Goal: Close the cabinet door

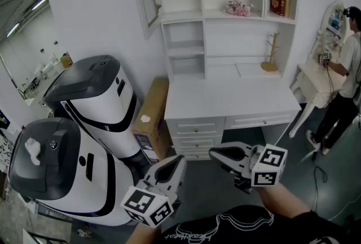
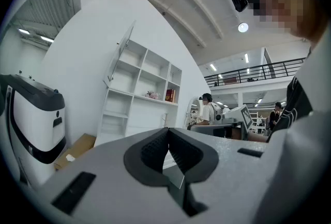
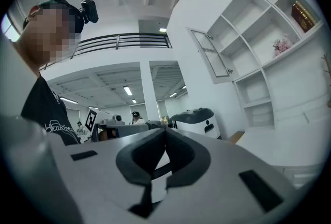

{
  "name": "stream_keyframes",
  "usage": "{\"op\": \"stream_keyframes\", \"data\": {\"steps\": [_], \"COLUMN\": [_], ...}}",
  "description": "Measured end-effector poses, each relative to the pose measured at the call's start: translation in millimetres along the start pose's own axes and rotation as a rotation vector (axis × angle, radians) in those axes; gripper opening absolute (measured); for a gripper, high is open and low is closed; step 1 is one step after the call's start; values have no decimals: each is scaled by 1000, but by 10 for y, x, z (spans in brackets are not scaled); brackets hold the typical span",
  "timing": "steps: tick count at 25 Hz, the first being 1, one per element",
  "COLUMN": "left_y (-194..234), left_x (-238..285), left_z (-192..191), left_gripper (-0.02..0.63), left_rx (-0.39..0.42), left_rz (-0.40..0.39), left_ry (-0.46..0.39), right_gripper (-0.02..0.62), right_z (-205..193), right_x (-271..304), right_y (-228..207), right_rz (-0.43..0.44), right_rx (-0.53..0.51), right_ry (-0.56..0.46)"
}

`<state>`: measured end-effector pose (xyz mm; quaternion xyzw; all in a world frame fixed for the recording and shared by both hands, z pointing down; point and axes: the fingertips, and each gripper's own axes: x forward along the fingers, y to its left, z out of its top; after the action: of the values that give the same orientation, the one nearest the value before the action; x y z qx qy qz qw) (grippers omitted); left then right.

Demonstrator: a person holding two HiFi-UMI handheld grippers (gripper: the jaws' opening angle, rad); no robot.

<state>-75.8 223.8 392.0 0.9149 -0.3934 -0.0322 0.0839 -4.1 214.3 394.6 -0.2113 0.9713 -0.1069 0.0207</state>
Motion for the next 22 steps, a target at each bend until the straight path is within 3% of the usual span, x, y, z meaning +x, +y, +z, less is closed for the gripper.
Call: {"op": "stream_keyframes", "data": {"steps": [12, 22], "left_y": [2, 260], "left_x": [-135, 139], "left_z": [-26, -28], "left_gripper": [5, 5], "left_rx": [12, 1], "left_rz": [-20, -13], "left_ry": [2, 6], "right_gripper": [3, 3], "right_z": [-119, -30], "right_x": [56, 196], "right_y": [175, -205], "right_rz": [8, 3], "right_rx": [28, 45], "right_ry": [-3, -26]}}
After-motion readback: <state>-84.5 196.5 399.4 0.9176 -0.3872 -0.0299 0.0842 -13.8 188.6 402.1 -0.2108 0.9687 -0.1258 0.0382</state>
